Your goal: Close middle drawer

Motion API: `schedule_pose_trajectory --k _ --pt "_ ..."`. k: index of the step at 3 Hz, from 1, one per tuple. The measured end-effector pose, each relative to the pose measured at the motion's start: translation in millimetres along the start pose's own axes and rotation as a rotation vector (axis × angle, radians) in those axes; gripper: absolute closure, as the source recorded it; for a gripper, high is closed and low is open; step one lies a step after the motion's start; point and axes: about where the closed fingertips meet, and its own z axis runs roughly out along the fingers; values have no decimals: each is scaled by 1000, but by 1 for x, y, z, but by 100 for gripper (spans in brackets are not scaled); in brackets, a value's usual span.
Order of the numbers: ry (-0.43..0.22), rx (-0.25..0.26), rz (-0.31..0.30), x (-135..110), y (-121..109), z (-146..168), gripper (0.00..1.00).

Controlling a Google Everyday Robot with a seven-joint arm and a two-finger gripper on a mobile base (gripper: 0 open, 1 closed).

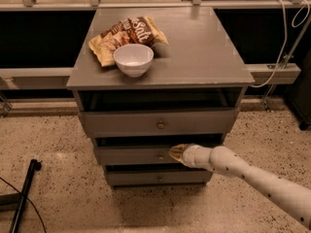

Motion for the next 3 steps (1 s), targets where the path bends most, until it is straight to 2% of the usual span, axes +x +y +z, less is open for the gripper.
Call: schedule_pose_trajectory --k 1,2,3 --pt "5 9 23 8 -1 3 100" --pt "-69 -38 8 3 32 -20 100" --pt "-142 -111 -27 -6 63 -65 100"
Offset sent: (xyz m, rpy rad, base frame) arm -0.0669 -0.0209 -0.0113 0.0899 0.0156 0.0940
